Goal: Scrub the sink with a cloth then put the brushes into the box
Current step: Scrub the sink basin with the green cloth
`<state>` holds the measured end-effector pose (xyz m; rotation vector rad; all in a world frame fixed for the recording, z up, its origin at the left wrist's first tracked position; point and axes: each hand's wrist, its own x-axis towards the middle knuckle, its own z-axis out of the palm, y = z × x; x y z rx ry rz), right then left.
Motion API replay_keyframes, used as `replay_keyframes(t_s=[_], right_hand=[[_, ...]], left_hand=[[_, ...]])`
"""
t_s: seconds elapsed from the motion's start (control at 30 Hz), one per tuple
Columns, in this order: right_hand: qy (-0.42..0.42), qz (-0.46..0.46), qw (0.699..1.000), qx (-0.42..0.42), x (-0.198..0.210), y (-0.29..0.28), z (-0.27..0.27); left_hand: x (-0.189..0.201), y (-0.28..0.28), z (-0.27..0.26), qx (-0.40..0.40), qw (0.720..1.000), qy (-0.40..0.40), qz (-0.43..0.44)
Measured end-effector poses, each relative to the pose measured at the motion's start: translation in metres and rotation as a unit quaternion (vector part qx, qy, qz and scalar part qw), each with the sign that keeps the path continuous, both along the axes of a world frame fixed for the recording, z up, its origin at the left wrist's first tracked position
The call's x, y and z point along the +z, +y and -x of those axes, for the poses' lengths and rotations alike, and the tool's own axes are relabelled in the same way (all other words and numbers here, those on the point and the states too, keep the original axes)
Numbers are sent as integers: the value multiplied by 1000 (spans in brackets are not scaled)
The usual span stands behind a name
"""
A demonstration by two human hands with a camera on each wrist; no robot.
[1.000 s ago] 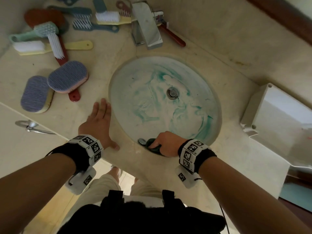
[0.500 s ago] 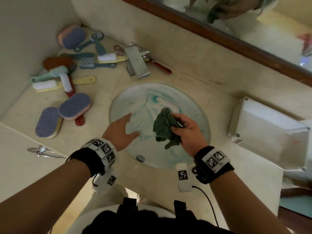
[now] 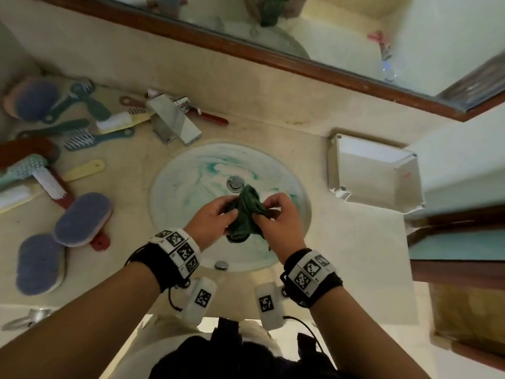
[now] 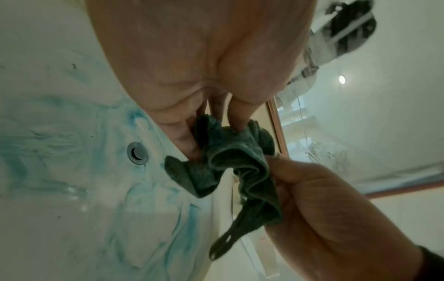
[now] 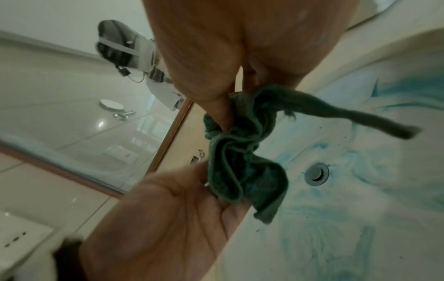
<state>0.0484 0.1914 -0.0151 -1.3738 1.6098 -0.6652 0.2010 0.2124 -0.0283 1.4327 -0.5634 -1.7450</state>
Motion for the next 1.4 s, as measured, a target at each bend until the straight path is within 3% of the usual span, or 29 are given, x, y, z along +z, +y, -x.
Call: replay_keyframes(t_s=[0.1, 0.2, 0.37, 0.47, 0.53, 0.6, 0.63, 0.73, 0.83, 0.9, 1.07, 1.23, 1.4], right_hand=[[67, 61, 996, 24, 4, 13, -11], [73, 71, 995, 20, 6, 22, -21], [-23, -12, 999, -33, -6, 33, -21], [-5, -47, 999, -25, -9, 42, -7], [28, -78, 995, -52, -12, 40, 12], [111, -97, 986, -75, -21, 35, 39], [183, -107, 976, -59, -26, 33, 54], [343, -168, 924, 32, -40, 31, 89], [402, -221, 884, 88, -55, 30, 108], [404, -245, 875, 107, -62, 31, 111], [396, -285, 864, 127, -66, 34, 110], [380, -276, 876, 109, -69, 34, 109], [376, -264, 882, 103, -71, 36, 111]], left_hand=[[4, 4, -2, -26, 998, 54, -25], [6, 7, -8, -48, 993, 103, -32], [-6, 5, -16, -51, 994, 93, -35], [-12, 2, -17, -56, 997, 39, -32], [-22, -6, -25, -59, 997, -34, -25], [-35, -15, -36, -110, 985, -132, -13], [-41, -18, -42, -173, 963, -206, 8], [-51, -23, -48, -355, 844, -396, 67], [-54, -24, -40, -470, 757, -440, 111], [-58, -21, -30, -530, 714, -443, 119], [-78, -13, -2, -575, 685, -429, 127], [-93, -13, 14, -635, 624, -433, 139], [-95, -14, 22, -688, 596, -391, 134]])
